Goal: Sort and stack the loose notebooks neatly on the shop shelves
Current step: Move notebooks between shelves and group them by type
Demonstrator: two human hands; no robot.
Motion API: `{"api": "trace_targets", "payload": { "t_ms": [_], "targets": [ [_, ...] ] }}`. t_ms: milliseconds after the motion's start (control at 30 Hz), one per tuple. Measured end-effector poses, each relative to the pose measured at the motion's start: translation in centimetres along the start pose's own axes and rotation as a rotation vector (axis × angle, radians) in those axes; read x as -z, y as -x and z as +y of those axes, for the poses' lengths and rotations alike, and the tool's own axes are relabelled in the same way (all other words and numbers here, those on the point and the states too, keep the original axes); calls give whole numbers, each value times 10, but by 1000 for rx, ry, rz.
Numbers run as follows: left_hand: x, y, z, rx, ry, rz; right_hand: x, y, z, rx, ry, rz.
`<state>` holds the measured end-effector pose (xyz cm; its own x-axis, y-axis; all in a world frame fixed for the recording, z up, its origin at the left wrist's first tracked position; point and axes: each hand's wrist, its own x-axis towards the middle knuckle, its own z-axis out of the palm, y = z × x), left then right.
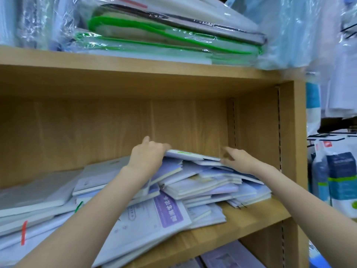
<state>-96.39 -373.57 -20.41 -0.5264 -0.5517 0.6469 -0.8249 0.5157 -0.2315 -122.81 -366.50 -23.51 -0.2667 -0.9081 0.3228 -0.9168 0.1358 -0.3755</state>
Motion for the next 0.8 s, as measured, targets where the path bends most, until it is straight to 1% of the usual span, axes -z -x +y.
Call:
{"api": "trace_targets", "payload": {
  "t_ms": [67,133,233,333,400,467,533,600,667,733,767,800],
  "targets": [
    [-3,7,-3,-38,-20,-24,-4,4,10,-23,-63,-31],
    [-6,15,-7,-56,-9,-63,-10,5,20,-52,-79,-17],
    [0,24,-5,-97,56,-149,-18,4,28,-131,-28,54],
    [7,28,1,-104,157,-241,-16,5,26,-123,50,76],
    [6,30,8,-118,166,-259,-13,10,19,-91,151,87],
    [4,37,21,-134,146,-313,-12,14,13,-41,354,121],
    [5,45,33,-133,101,-393,-4,17,4,4,590,190],
    [8,49,41,-133,35,-424,8,18,-2,17,683,266],
    [8,50,42,-118,28,-430,23,16,-3,43,633,371],
    [9,49,41,-108,46,-438,39,16,-4,69,489,477],
    [10,49,41,-108,58,-437,45,16,-6,79,416,504],
    [11,49,40,-111,67,-435,50,18,-7,75,358,495]
  ]
}}
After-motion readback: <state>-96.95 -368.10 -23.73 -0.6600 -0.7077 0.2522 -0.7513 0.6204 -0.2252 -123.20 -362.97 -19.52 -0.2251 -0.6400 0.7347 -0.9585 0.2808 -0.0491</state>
